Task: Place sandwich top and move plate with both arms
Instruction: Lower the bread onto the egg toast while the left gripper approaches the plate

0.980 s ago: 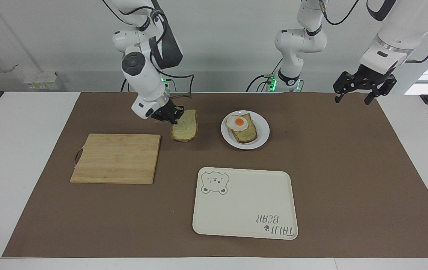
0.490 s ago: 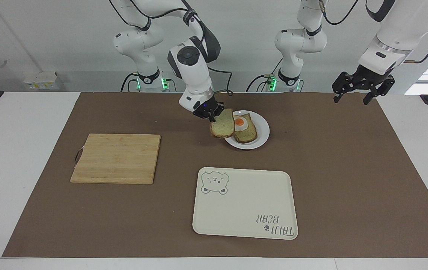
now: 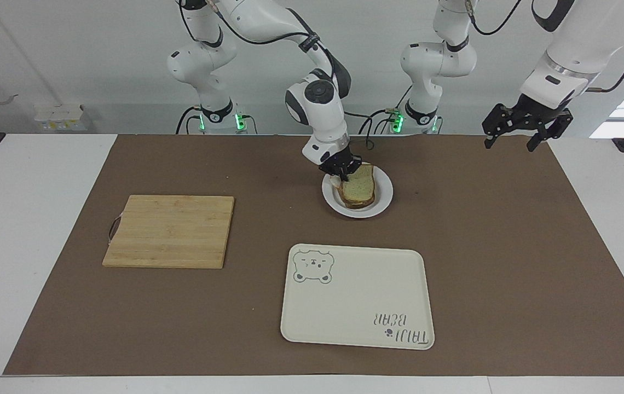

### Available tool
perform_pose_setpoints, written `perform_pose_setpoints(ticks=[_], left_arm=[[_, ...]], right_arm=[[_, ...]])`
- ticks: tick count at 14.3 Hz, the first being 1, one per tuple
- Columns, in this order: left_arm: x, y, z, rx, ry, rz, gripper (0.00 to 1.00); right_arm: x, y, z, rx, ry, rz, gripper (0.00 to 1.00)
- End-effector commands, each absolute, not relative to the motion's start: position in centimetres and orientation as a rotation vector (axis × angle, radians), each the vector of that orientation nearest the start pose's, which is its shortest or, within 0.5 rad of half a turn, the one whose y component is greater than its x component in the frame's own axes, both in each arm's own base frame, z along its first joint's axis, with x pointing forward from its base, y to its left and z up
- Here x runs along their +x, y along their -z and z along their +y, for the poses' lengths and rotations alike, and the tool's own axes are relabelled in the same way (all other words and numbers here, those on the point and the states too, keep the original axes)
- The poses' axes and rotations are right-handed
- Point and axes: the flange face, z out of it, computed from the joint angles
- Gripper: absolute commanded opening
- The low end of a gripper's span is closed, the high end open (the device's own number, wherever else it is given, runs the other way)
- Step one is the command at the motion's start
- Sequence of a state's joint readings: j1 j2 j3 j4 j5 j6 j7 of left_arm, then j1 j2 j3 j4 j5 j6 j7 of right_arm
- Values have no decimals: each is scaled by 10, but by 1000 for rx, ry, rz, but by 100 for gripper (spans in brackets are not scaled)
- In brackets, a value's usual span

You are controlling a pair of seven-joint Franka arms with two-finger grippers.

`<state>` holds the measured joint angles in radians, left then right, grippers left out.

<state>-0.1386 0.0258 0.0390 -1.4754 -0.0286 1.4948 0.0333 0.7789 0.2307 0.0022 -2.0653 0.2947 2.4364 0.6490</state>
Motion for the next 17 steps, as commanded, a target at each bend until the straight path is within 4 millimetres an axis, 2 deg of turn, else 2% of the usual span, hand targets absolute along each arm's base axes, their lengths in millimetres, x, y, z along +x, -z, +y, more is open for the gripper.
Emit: perform_pose_setpoints(ticks=[1,2,3,4,5,7,8,9,10,13,15,17], left_arm=[[541,-643,-63,-3189,-38,204,100],[539,-641,-63,-3211,-47,200,100],[537,-637,-64,-3223,-60,205,100],[537,-631,-64,-3232,-77,216,100],[536,-629,-67,-3255,-89,231,100],[535,-615,-73,-3316,-131,317,100],[536,-610,-75,-3320,-125,435,100],[537,-597,-77,-3321,-113,537,100],[539,-583,-77,-3347,-106,569,100],[532,-546,-81,-3423,-155,566,100],[529,-514,-85,-3497,-172,626,100],[524,-481,-90,-3531,-191,597,100]], right_arm=[[428,-340,418,-2876,-56,145,0],[428,-340,417,-2878,-58,145,0],[428,-339,417,-2879,-60,145,5],[430,-340,416,-2878,-57,145,48],[431,-340,416,-2888,-46,127,99],[431,-345,414,-2899,-35,106,100],[433,-348,411,-2918,-24,86,100],[438,-358,405,-2929,1,72,100],[443,-368,396,-2934,29,70,100],[463,-414,349,-2980,90,78,100],[475,-437,313,-3028,124,73,100],[488,-458,281,-3095,163,34,100]])
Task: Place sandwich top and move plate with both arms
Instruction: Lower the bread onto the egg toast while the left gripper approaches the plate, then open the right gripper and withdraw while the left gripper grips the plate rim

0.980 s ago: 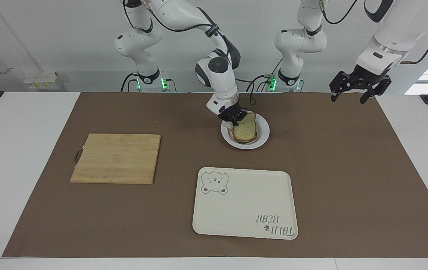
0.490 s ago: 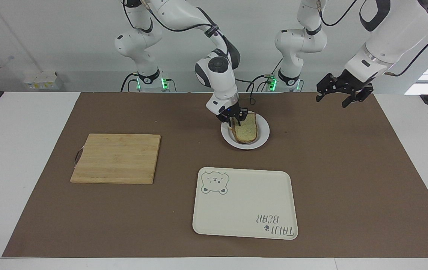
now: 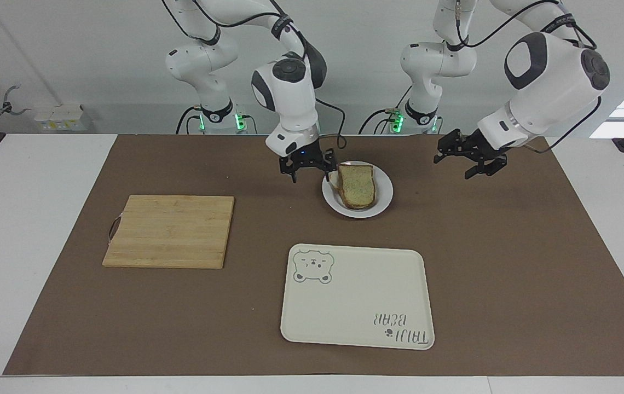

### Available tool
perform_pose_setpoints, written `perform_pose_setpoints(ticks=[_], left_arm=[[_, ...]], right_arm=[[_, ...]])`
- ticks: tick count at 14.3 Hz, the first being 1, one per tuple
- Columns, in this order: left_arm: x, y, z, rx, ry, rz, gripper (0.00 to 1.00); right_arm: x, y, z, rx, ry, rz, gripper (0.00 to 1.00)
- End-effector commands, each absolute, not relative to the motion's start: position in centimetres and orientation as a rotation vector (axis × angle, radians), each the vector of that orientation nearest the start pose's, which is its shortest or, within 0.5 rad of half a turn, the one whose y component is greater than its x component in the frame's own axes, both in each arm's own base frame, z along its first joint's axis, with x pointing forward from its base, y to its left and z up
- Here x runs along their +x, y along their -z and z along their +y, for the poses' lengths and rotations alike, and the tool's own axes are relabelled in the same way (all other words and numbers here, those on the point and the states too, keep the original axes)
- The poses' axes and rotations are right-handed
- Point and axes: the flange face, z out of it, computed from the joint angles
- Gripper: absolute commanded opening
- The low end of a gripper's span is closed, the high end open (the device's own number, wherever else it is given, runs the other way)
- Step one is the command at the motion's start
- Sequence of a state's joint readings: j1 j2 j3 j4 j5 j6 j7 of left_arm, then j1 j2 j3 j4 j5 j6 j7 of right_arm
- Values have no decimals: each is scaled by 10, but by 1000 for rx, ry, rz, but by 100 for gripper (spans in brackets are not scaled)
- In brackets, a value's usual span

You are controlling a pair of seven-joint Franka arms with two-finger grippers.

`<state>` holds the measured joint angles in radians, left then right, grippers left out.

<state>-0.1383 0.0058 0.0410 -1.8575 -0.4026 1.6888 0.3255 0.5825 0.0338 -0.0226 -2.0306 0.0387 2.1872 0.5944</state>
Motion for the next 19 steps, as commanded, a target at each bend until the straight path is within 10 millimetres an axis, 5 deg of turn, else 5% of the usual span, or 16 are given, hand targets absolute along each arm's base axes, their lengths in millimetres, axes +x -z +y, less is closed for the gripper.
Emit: perform_pose_setpoints(ticks=[1,6,14,16,19], left_arm=[[522,-467,-92,-3556,-211,576,100],[501,-375,-93,-3751,-344,500,100],[470,-288,-118,-3843,-502,579,97],[463,-262,-117,-3870,-536,619,87],[458,-259,-120,-3879,-553,617,60]], right_arm=[[495,-469,269,-3117,150,38,100],[513,-529,202,-3131,142,75,100],[517,-608,104,-3151,51,80,100],[515,-628,87,-3161,26,60,100],[504,-639,55,-3170,-41,47,100]])
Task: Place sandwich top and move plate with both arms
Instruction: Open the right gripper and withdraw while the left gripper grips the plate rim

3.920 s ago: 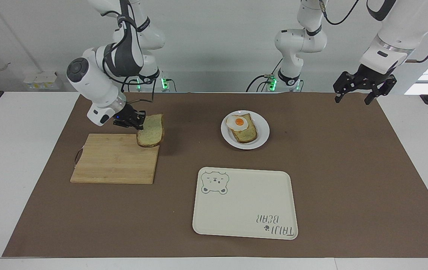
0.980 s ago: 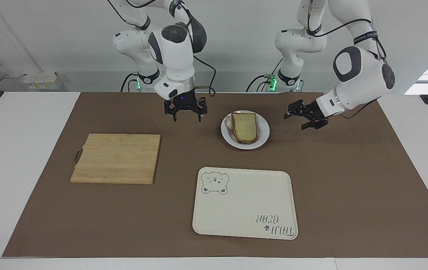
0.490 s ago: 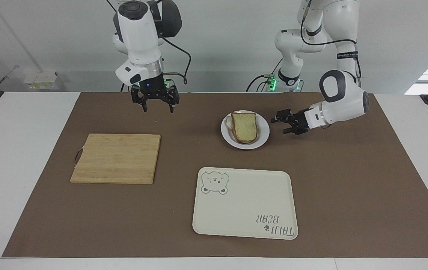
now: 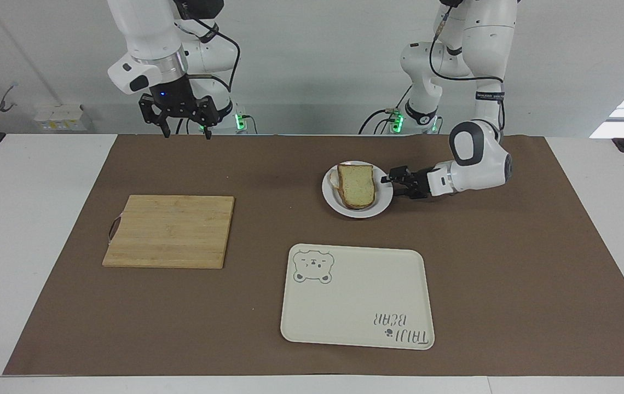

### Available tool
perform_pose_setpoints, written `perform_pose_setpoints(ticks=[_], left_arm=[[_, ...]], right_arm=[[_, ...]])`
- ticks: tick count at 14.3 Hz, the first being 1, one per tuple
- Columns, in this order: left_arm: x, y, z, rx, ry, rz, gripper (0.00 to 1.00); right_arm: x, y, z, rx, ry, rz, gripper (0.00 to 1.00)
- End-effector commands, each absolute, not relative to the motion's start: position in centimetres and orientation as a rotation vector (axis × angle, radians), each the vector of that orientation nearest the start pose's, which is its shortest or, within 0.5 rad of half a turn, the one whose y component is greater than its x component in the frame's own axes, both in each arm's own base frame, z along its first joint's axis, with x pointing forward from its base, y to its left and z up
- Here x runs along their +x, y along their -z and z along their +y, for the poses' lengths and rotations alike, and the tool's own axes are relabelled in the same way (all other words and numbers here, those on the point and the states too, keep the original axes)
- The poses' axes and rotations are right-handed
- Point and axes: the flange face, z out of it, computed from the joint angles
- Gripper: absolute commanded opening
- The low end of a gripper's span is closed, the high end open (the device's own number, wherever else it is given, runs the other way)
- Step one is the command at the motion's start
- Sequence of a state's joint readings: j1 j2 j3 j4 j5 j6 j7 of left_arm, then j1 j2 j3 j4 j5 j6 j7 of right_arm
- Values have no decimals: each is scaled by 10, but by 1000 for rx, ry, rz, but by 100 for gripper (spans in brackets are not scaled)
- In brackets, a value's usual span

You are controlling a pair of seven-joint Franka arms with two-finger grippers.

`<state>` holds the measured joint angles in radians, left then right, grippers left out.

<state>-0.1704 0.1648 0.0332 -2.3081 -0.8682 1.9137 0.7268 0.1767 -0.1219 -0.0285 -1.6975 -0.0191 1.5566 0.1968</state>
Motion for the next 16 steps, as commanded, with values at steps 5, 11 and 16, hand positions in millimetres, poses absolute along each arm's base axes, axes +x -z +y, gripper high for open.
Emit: perform_pose_setpoints(ticks=[5,11,16], left_arm=[[455,-259,-130,2259,336,-385,40],[446,-258,-147,2251,361,-423,1],[448,-264,-152,2190,369,-379,0]], right_arm=[[500,-642,44,-3174,-65,46,100],[495,-648,35,-3152,-49,73,100],[492,-649,39,-3152,-42,56,100]])
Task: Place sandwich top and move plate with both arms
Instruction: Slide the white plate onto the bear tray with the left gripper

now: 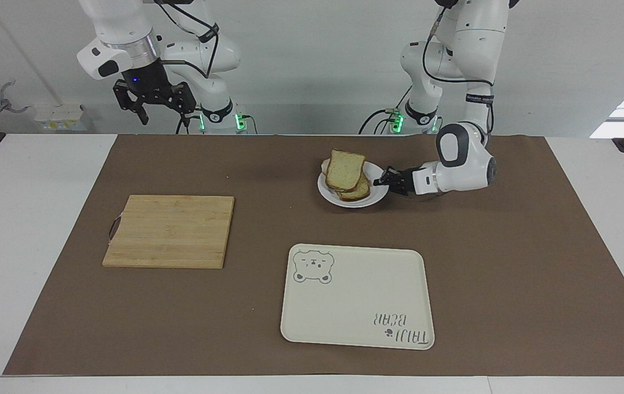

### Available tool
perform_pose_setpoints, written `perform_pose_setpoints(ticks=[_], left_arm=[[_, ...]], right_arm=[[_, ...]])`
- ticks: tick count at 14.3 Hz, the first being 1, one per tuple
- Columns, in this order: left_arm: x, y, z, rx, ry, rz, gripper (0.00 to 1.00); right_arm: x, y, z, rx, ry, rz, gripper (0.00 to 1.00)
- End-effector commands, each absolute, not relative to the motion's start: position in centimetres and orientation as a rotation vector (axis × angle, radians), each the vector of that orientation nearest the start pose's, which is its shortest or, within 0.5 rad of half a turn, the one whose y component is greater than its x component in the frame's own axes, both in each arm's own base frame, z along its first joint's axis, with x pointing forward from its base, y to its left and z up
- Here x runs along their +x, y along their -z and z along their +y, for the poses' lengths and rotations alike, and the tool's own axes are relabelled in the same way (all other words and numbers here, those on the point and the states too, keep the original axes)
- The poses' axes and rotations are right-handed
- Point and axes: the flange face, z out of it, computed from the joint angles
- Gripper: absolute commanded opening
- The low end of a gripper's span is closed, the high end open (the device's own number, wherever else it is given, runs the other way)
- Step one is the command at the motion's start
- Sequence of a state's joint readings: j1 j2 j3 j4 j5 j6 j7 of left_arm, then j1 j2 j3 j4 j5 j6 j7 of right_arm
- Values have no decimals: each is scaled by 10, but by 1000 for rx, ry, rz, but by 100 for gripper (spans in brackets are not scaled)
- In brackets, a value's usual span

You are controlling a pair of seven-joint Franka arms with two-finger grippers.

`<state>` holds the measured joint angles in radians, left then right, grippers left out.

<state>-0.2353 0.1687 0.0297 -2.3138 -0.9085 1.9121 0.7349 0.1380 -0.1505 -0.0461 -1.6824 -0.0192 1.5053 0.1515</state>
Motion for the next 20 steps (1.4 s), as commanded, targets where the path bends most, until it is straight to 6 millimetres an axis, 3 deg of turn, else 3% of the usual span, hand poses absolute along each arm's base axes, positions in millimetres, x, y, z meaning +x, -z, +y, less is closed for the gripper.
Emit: perform_pose_setpoints(ticks=[1,5,10,12,13,17,19,20], left_arm=[[448,-265,-152,2175,367,-363,0],[466,-281,-143,2103,371,-298,0],[531,-313,-138,2066,397,-229,0],[559,-323,-143,2089,400,-180,0],[571,-328,-145,2101,409,-142,0],[614,-345,-169,2149,415,-28,0],[628,-345,-179,2172,388,17,0],[638,-338,-188,2167,377,12,0]], right_arm=[[493,-650,38,-3161,-43,38,100],[495,-651,32,-3174,-33,-22,100],[495,-653,27,-3176,-33,-11,100],[495,-655,26,-3171,-29,-7,100],[495,-674,25,-3163,23,-1,100],[501,-673,6,-3150,-10,60,100],[503,-668,0,-3166,-55,76,100],[516,-672,-8,-3169,-77,90,100]])
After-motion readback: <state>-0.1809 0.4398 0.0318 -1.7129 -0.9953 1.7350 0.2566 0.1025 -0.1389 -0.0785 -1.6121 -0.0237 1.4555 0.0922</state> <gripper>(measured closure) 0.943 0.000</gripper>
